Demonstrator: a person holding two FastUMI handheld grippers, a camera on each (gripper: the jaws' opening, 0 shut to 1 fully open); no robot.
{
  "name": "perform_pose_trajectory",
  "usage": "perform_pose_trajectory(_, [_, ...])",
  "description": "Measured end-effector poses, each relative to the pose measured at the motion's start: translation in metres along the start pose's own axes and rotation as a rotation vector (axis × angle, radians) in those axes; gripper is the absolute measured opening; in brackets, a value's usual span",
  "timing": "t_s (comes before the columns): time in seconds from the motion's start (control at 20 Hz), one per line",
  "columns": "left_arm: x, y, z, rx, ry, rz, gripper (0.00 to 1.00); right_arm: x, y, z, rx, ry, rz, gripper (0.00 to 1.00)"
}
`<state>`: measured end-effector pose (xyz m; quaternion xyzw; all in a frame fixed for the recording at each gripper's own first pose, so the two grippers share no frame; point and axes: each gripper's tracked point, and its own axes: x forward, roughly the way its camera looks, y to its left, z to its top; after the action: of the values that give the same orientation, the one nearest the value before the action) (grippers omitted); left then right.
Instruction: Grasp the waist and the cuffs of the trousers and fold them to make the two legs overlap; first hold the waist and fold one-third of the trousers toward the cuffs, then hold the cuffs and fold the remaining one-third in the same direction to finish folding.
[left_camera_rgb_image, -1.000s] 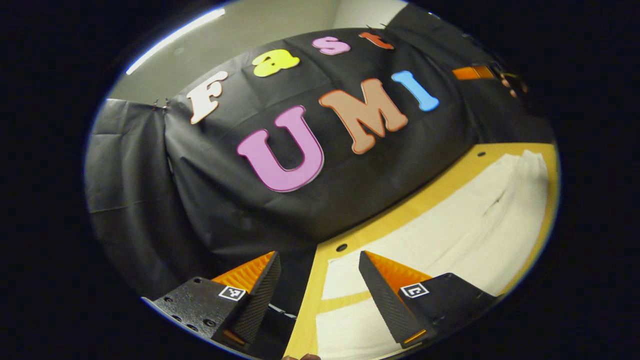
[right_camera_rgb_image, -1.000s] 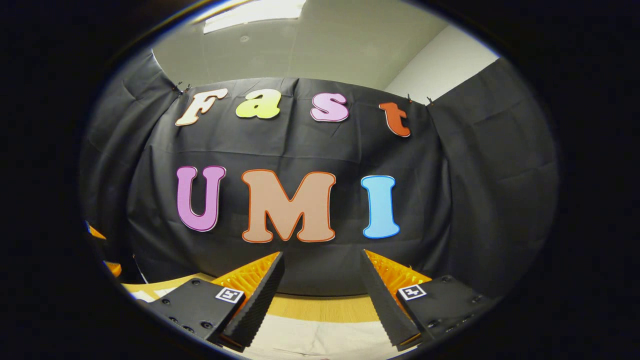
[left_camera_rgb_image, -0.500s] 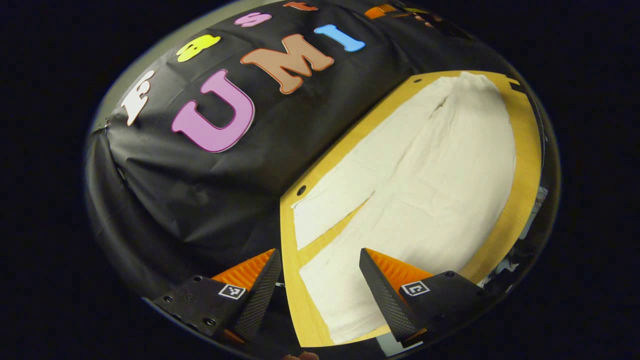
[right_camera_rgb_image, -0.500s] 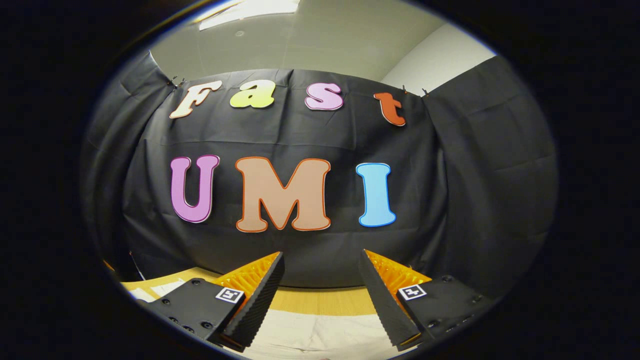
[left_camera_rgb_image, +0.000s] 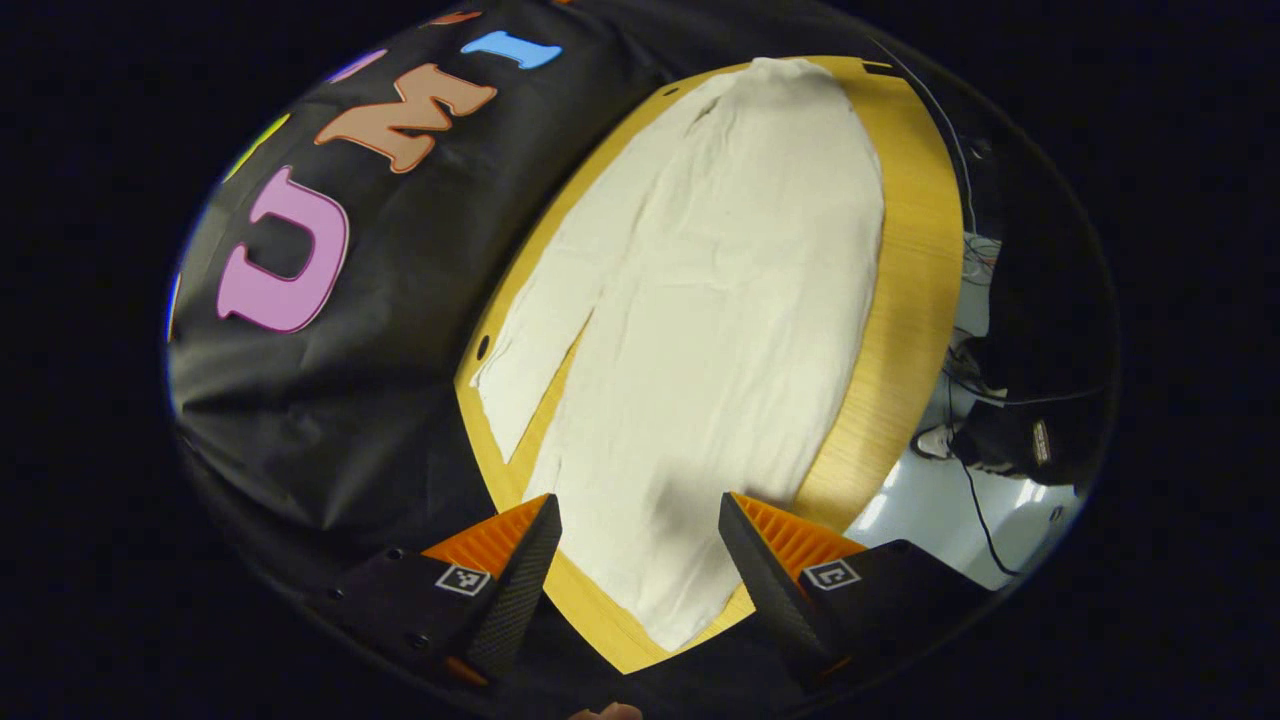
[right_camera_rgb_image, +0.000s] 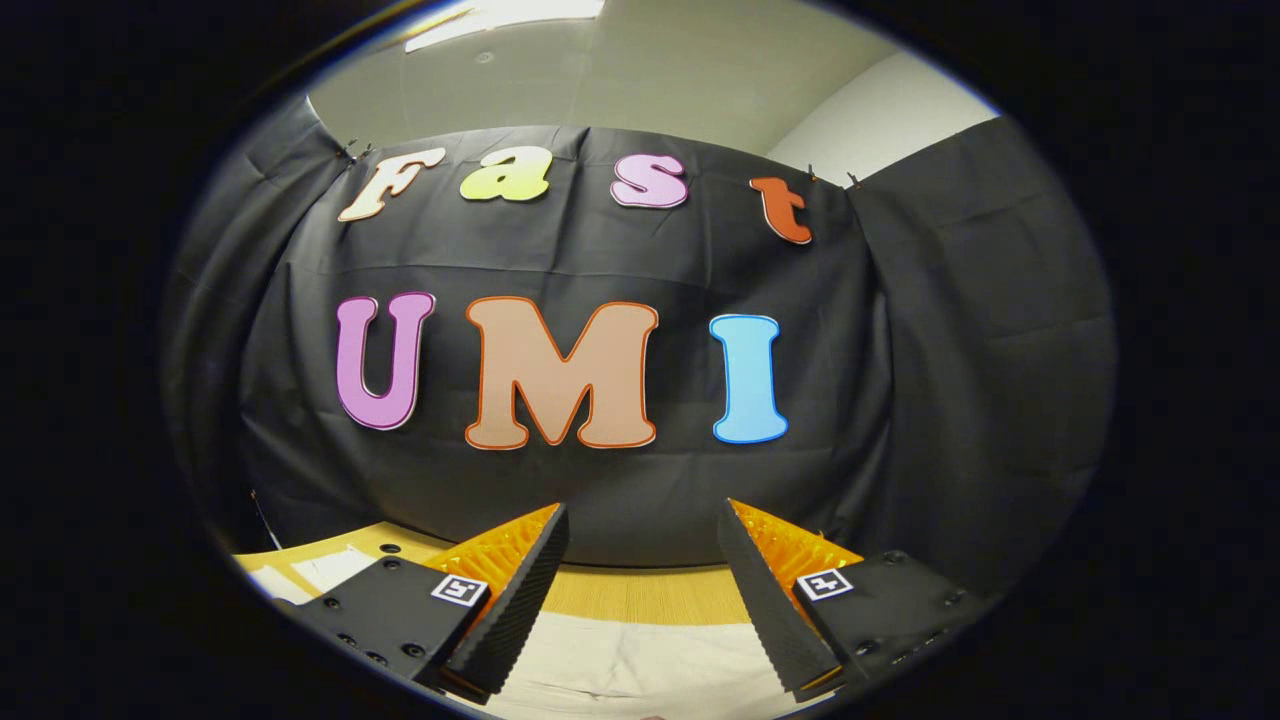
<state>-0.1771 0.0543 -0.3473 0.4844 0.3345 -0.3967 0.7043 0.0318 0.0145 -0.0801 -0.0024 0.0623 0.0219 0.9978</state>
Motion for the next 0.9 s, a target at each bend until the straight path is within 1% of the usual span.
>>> perform_pose_trajectory(0.05, [0.002,-0.008,-0.006,0.018,0.013,-0.026,0.98,0.001,0.000,0.000,-0.002,0.001,0.000,0.96])
perform_pose_trajectory(0.15, [0.003,-0.022,-0.013,0.021,0.041,-0.075,0.97,0.002,0.000,0.000,-0.006,0.004,-0.002,0.96])
perform_pose_trajectory(0.3, [0.007,-0.024,-0.015,0.033,0.056,-0.097,0.97,0.001,-0.002,0.001,-0.013,0.002,-0.003,0.96])
perform_pose_trajectory(0.4, [0.002,-0.023,-0.016,0.060,0.075,-0.121,0.96,0.001,-0.004,0.004,-0.023,0.000,-0.006,0.96])
perform_pose_trajectory(0.45, [0.002,-0.022,-0.016,0.075,0.076,-0.130,0.98,0.000,-0.006,0.006,-0.030,-0.002,-0.007,0.96])
perform_pose_trajectory(0.5, [0.001,-0.024,-0.012,0.080,0.062,-0.139,0.98,-0.002,-0.009,0.008,-0.040,-0.012,-0.011,0.96])
perform_pose_trajectory(0.65, [0.002,-0.036,-0.018,0.077,0.091,-0.185,0.98,-0.004,-0.014,0.006,-0.048,-0.014,-0.022,0.96])
perform_pose_trajectory(0.7, [0.003,-0.035,-0.013,0.090,0.082,-0.180,0.98,-0.004,-0.013,0.004,-0.042,-0.007,-0.022,0.96])
perform_pose_trajectory(0.75, [0.006,-0.033,-0.014,0.101,0.087,-0.177,0.94,-0.005,-0.015,0.003,-0.036,-0.004,-0.024,0.96])
perform_pose_trajectory(0.9, [0.013,-0.026,-0.010,0.123,0.100,-0.156,0.93,-0.006,-0.020,-0.003,-0.020,0.008,-0.039,0.95])
